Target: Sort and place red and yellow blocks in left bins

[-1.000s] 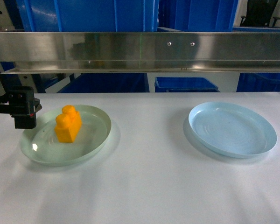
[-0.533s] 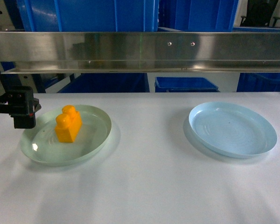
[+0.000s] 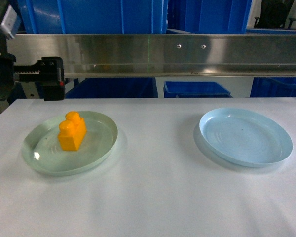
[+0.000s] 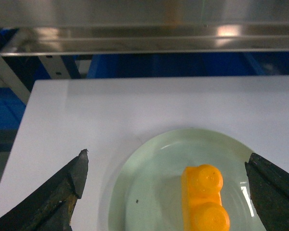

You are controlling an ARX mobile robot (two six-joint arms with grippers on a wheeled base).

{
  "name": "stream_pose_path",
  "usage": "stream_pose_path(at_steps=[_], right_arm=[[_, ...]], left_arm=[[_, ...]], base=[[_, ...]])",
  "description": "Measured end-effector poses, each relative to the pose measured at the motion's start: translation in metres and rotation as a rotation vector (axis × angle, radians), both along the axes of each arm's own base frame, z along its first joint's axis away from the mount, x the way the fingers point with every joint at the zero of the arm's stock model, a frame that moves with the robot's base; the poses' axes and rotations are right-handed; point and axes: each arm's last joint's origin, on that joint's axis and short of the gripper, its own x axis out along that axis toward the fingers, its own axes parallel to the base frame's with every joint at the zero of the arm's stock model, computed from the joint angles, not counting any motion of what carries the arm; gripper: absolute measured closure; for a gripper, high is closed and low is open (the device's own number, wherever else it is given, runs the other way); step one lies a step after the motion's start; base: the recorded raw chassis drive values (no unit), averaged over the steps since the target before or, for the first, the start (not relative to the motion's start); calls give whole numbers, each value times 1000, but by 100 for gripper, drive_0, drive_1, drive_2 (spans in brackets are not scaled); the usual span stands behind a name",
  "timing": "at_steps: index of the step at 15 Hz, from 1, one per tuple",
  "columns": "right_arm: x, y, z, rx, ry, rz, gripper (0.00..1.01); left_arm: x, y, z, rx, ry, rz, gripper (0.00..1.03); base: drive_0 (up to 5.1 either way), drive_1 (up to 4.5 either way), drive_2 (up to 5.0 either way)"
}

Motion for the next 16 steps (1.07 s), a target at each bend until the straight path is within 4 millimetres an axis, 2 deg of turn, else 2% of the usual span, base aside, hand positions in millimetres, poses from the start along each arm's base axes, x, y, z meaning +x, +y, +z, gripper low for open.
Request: stream_pose_path(at_steps=[6, 11, 14, 16], right_arm=[[0, 0, 0, 0, 0, 0, 72], [0, 0, 0, 0, 0, 0, 72], [0, 0, 0, 0, 0, 0, 72], [0, 0, 0, 0, 0, 0, 72]], left_arm=[[21, -22, -47, 24, 203, 14, 5], [28, -38, -58, 59, 210, -22, 5], [28, -40, -75, 97, 262, -51, 5], [29, -40, -78, 103, 262, -52, 5]], base=[[0, 0, 0], [0, 0, 0], [0, 0, 0], [0, 0, 0]])
